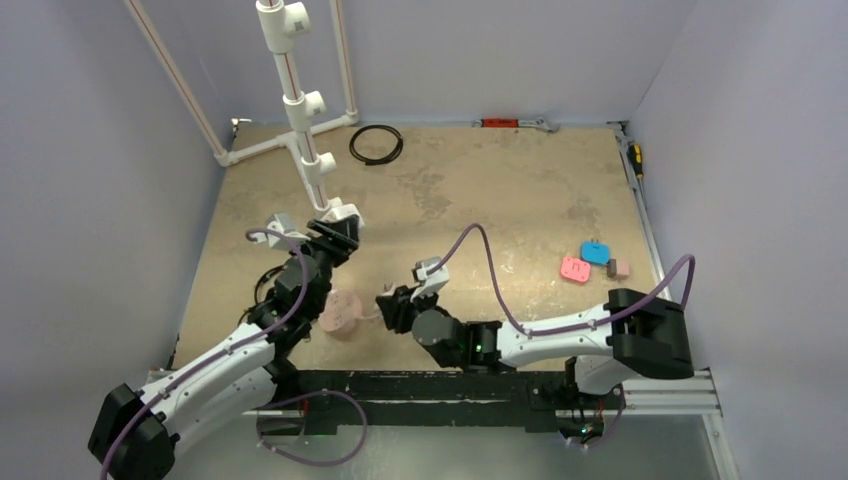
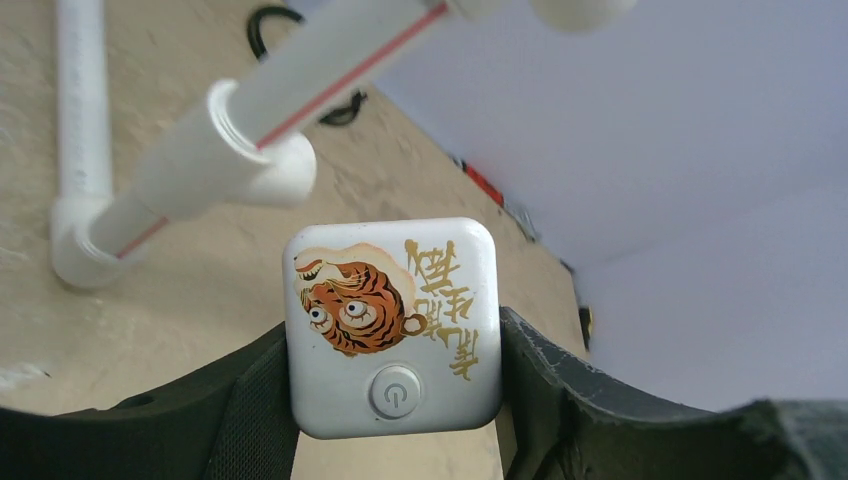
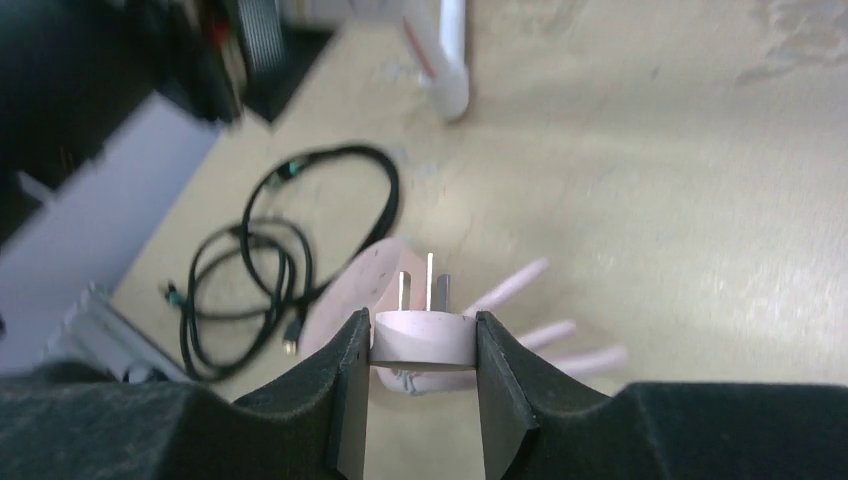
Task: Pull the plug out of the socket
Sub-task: Remove the plug from the socket, then place the socket at the center of the board, then place the plug at the center of the board.
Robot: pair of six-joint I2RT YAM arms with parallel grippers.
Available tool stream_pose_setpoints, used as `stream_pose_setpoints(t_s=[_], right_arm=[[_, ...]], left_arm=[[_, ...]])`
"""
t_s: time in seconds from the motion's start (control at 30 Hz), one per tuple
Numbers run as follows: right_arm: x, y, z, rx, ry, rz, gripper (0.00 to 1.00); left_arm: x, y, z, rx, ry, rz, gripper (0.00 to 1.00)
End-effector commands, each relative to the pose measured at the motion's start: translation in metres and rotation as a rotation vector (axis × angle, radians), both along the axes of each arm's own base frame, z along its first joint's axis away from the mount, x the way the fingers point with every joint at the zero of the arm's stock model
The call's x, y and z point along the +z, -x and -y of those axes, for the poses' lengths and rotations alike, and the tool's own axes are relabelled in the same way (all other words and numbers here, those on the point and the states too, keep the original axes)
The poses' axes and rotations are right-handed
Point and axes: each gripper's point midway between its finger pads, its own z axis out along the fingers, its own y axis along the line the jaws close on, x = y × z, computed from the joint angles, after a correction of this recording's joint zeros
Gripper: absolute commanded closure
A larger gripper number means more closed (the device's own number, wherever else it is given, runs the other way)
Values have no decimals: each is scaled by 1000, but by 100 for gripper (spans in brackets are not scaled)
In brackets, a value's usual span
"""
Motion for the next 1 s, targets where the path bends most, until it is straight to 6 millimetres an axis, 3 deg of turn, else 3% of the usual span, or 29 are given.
stream_pose_setpoints(t_s=[0.0,0.13,0.27,0.43,0.6,0.77,0.97], right_arm=[[-1,18,8,23,-2,-40,100],[4,20,7,40,-14,-32,100],[14,-8,32,-33,11,13,100],[40,-46,84,-156,63,77,100],[54,-81,145,-279,112,98,100],[38,-104,204,-388,154,55,100],[4,-126,252,-460,134,-28,100]], left_arm=[[40,-14,-42,239,54,132,100],[43,-15,-35,208,67,139,100],[42,-13,-25,148,54,127,100],[44,-12,0,12,-17,97,100],[24,-12,29,-122,-63,43,100],[-6,-14,59,-239,-50,-12,100],[-44,-6,89,-331,-93,-85,100]])
